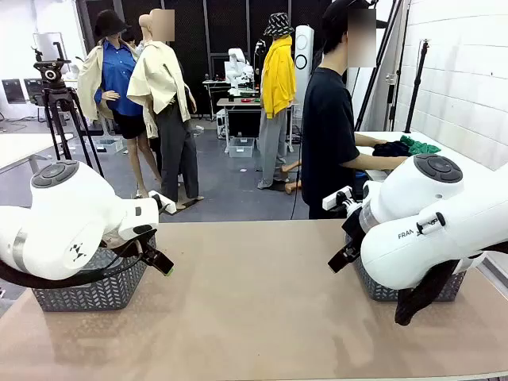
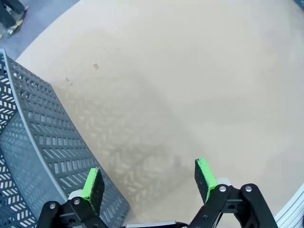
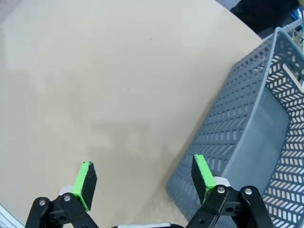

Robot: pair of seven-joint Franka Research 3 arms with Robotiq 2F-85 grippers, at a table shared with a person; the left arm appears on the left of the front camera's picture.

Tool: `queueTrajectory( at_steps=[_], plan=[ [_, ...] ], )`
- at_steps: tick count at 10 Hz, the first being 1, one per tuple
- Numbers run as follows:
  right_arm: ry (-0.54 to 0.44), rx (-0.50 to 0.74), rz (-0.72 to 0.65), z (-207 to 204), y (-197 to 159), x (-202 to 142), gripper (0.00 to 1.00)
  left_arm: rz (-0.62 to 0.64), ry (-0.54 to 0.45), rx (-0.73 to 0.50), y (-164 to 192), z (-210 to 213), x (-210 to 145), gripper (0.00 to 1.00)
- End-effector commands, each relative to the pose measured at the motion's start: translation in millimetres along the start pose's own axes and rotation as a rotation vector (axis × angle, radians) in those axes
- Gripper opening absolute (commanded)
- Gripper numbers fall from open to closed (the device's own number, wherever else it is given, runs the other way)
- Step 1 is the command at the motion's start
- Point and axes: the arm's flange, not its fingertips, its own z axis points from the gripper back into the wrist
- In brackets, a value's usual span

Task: Sort the tops and bottoms.
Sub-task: Lift clothes from the center of the table with your left hand.

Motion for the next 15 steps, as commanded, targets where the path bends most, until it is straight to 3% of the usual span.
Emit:
queueTrajectory(
  at_steps=[1, 12, 15],
  plan=[
    [0.000, 0.000, 0.000, 0, 0, 0, 1.00, 0.000, 0.000, 0.000, 0, 0, 0, 1.00],
    [0.008, -0.007, -0.008, 5, 2, 5, 1.00, -0.003, 0.000, 0.000, -1, 0, 0, 1.00],
    [-0.065, -0.019, 0.018, 27, 1, 27, 1.00, -0.046, -0.123, 0.021, -5, 36, 15, 1.00]
  ],
)
